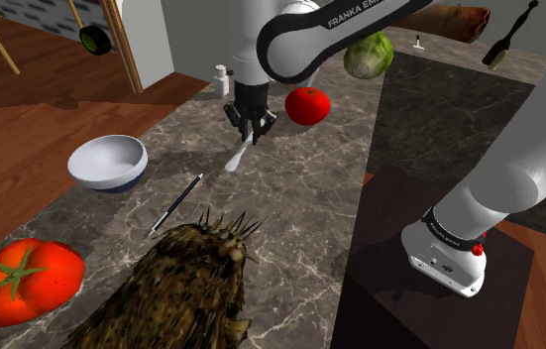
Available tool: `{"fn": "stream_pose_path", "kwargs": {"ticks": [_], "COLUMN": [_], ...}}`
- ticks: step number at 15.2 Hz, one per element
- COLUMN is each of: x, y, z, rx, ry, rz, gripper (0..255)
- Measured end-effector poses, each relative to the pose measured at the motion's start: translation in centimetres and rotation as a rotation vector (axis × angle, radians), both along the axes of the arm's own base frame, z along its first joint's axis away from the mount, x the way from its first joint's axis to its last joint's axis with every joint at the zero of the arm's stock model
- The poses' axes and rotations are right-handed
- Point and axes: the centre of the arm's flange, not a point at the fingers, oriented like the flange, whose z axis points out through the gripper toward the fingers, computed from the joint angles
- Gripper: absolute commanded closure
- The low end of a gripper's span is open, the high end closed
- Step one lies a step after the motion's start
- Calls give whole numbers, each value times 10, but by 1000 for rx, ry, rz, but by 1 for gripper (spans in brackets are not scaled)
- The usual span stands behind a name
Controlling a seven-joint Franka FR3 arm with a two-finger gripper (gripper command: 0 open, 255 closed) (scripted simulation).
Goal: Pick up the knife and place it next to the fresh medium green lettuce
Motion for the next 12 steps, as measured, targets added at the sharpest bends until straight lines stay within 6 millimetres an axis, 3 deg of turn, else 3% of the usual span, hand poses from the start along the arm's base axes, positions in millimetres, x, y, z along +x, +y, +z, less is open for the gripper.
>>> {"fn": "stream_pose_path", "kwargs": {"ticks": [12], "x": [-1], "y": [0], "z": [64], "rx": [0], "ry": [0], "rz": [0], "gripper": [255]}}
